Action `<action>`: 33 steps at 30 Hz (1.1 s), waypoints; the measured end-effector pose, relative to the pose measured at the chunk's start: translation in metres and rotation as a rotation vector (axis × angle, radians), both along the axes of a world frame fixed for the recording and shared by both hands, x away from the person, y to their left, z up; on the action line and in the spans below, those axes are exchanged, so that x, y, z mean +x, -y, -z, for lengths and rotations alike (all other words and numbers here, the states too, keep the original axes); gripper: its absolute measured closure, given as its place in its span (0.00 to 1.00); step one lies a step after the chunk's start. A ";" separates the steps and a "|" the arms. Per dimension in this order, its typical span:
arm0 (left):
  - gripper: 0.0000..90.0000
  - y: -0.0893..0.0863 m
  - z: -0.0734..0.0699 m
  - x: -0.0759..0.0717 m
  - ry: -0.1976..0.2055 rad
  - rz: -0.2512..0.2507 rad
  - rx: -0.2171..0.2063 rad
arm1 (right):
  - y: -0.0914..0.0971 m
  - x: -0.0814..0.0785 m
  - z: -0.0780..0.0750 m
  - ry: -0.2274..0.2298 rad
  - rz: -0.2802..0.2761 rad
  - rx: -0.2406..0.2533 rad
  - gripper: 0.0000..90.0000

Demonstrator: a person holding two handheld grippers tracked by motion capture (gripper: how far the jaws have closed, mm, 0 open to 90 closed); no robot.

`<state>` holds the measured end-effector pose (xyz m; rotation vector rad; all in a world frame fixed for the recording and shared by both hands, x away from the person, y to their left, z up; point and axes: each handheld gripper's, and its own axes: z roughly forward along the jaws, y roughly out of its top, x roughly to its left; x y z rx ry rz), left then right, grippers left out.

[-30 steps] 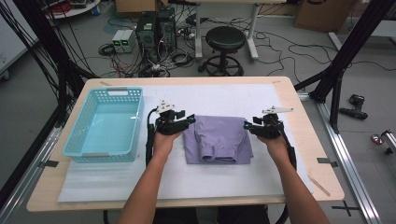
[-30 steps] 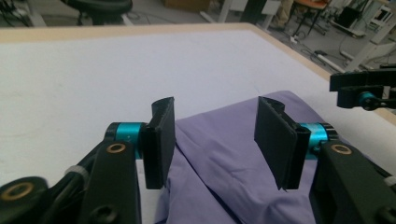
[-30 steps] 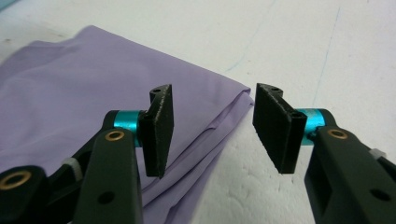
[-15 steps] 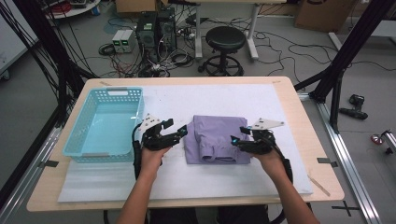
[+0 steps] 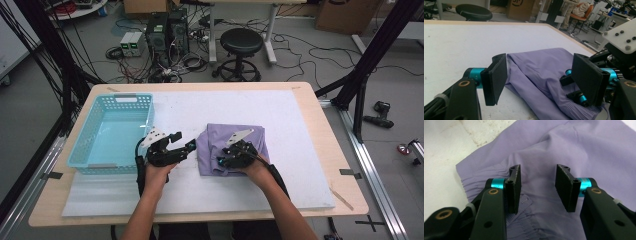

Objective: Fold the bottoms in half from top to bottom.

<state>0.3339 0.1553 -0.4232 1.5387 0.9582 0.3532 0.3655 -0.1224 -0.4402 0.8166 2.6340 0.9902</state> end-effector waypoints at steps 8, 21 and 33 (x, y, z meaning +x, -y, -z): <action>0.33 0.002 0.002 -0.005 0.003 0.009 0.006 | 0.029 -0.004 -0.011 0.033 0.058 0.109 0.61; 0.33 -0.002 -0.002 -0.011 0.025 -0.008 -0.022 | 0.098 -0.024 -0.013 0.118 0.203 0.116 0.52; 0.28 0.003 -0.007 -0.016 0.069 -0.009 0.002 | 0.123 -0.048 -0.027 0.191 0.200 0.152 0.32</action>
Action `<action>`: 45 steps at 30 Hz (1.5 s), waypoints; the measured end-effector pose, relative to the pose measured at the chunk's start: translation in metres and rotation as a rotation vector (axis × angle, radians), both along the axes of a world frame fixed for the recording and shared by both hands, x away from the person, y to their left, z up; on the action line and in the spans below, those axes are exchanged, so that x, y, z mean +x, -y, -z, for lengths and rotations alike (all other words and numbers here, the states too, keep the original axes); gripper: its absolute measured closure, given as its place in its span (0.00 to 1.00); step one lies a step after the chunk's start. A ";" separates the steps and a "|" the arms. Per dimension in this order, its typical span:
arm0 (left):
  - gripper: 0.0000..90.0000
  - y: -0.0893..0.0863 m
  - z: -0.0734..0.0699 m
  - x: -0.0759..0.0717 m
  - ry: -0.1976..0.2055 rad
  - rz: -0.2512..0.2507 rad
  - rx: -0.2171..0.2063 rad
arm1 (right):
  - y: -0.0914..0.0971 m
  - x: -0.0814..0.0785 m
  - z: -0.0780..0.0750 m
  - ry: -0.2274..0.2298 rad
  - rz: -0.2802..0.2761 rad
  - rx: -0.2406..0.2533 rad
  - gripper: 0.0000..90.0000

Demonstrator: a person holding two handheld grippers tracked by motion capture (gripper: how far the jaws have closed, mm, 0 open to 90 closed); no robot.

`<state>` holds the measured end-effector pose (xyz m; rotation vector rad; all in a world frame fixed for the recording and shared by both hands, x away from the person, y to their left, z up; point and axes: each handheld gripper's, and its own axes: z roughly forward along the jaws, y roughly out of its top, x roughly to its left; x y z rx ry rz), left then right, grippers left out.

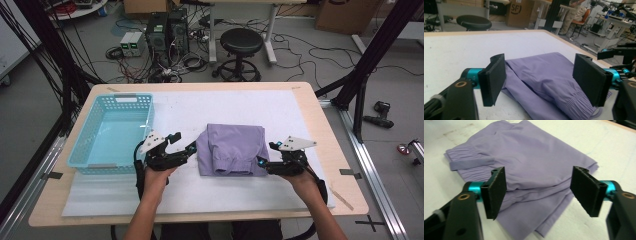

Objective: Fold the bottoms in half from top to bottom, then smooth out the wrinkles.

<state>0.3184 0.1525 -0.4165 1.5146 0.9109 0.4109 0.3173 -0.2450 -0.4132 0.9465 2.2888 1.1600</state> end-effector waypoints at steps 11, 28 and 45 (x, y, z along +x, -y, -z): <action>0.24 0.004 -0.001 -0.002 -0.016 -0.004 -0.016 | 0.012 -0.001 -0.002 -0.005 -0.006 0.017 0.39; 0.24 0.002 0.001 0.000 -0.027 -0.014 -0.014 | 0.022 0.002 0.000 0.002 0.046 0.052 0.38; 0.25 -0.001 -0.001 -0.002 -0.008 -0.025 0.035 | 0.028 0.029 0.021 -0.131 0.130 0.042 0.77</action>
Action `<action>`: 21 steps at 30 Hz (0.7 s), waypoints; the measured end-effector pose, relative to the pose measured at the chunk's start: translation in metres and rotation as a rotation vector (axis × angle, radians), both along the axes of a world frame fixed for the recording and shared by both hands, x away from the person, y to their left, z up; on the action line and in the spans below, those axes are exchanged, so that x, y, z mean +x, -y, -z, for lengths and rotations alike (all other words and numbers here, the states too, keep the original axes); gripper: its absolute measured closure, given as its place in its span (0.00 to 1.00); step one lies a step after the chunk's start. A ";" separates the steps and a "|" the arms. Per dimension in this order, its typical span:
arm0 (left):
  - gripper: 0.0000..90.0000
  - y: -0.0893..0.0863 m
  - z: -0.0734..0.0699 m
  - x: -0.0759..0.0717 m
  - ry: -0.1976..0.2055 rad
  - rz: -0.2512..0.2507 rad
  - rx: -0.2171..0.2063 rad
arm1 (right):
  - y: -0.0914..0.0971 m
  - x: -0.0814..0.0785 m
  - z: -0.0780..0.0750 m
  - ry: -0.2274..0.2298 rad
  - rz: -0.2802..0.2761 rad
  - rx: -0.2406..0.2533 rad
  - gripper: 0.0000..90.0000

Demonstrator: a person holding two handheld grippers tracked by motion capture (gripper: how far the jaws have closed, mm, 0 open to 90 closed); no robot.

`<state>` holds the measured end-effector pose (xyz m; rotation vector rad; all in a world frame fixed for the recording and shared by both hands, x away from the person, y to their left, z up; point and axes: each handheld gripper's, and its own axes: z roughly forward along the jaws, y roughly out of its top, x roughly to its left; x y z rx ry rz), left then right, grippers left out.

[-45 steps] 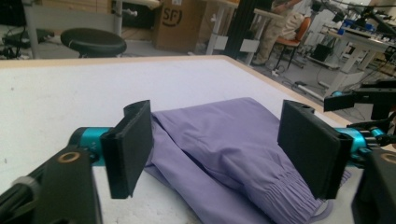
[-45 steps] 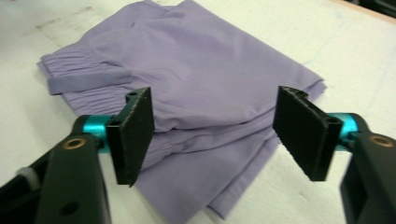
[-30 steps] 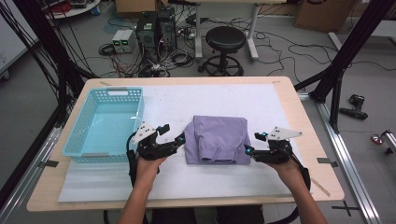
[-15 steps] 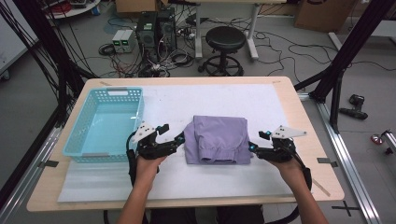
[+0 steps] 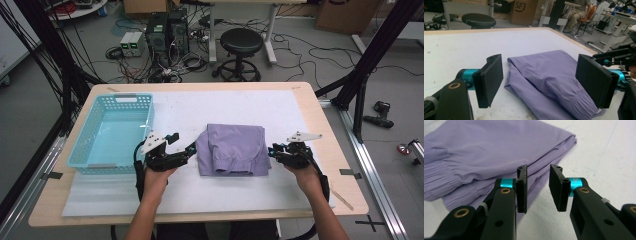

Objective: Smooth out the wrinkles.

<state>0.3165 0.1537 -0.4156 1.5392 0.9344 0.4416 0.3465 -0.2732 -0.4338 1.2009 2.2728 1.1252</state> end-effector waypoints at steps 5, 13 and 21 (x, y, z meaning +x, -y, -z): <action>0.26 0.001 0.001 0.003 -0.006 -0.005 0.006 | -0.011 0.008 0.009 -0.043 -0.009 -0.027 0.76; 0.29 0.010 0.009 0.012 -0.002 0.007 0.053 | -0.018 0.022 0.017 -0.063 -0.016 -0.038 0.86; 0.33 0.007 0.018 0.025 0.002 -0.020 0.044 | -0.022 0.030 0.008 -0.030 -0.034 -0.025 1.00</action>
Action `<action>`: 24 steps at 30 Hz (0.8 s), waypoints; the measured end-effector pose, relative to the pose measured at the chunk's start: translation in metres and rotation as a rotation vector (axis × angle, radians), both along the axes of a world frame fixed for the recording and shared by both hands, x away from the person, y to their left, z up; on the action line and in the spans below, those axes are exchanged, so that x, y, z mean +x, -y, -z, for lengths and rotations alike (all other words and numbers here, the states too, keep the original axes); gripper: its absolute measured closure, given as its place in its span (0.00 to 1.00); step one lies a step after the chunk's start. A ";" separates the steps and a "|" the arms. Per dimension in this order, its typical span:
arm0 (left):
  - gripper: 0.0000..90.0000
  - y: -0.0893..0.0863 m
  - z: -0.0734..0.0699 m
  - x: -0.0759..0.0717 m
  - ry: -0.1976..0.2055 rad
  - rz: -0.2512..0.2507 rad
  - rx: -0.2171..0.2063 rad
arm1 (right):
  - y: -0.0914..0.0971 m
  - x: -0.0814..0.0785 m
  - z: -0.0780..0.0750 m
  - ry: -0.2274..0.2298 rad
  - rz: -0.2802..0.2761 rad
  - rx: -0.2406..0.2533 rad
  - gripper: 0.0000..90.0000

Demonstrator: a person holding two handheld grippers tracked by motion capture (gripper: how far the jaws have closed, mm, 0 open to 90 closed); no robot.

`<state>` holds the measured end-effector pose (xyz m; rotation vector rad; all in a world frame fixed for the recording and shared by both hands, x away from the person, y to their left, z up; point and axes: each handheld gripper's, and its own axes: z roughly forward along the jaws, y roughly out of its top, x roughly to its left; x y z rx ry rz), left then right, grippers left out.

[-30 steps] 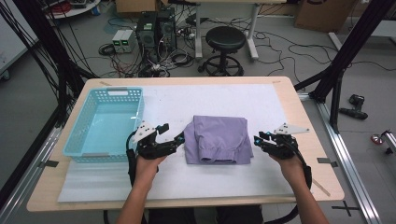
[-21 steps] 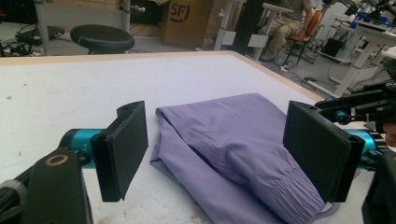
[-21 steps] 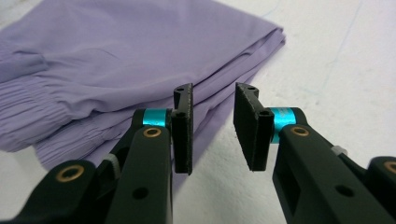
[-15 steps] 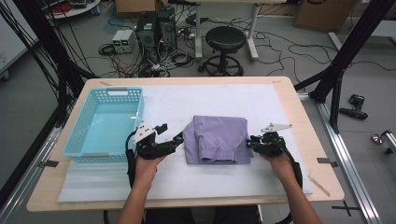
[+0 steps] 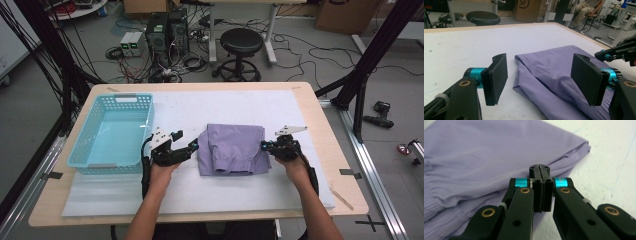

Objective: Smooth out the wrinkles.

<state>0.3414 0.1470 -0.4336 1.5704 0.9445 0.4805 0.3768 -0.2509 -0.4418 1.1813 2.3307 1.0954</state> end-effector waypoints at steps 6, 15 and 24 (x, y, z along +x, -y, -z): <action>0.34 0.000 0.000 0.004 -0.013 0.013 0.009 | 0.004 0.007 0.002 0.043 0.080 -0.022 1.00; 0.44 0.006 -0.005 0.025 -0.071 0.063 0.025 | 0.007 0.006 0.007 -0.008 0.088 -0.004 0.89; 0.72 0.021 0.021 0.054 -0.170 0.094 0.098 | 0.015 -0.006 -0.006 0.057 0.101 0.005 0.75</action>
